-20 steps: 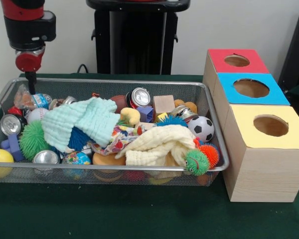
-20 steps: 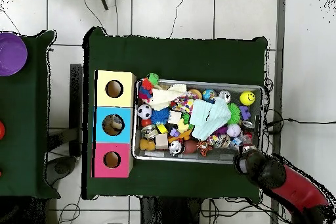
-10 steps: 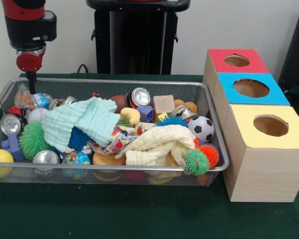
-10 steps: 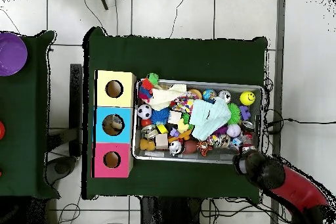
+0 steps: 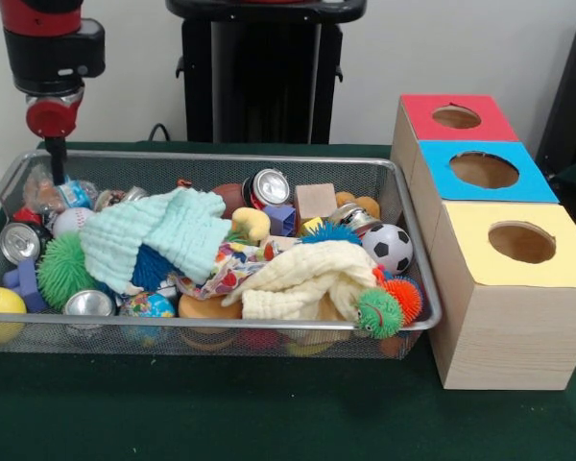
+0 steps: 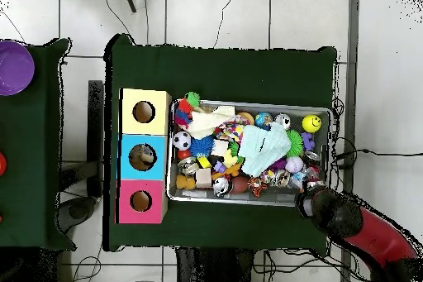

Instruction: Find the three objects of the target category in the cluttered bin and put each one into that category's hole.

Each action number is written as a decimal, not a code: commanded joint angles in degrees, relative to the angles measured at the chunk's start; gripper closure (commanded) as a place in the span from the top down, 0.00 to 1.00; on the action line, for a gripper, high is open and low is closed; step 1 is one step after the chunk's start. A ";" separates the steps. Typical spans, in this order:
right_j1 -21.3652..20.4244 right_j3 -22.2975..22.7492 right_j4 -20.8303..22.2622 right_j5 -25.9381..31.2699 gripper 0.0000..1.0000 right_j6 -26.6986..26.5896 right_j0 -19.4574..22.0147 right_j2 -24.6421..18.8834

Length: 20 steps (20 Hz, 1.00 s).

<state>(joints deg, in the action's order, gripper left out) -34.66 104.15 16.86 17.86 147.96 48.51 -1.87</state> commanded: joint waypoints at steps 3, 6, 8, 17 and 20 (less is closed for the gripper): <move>-3.84 -0.02 -0.69 1.65 1.00 -5.92 4.11 -11.78; -3.48 -0.49 0.03 0.94 1.00 -5.42 4.25 -12.31; -2.45 -0.54 0.68 -0.50 1.00 -4.55 4.15 -12.16; 2.77 -0.69 3.24 -6.50 1.00 -1.53 2.49 -9.66; 4.53 -1.38 3.70 -6.85 1.00 -1.10 1.03 -8.01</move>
<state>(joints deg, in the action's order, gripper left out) -35.07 104.23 17.00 15.45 147.96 51.72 -7.28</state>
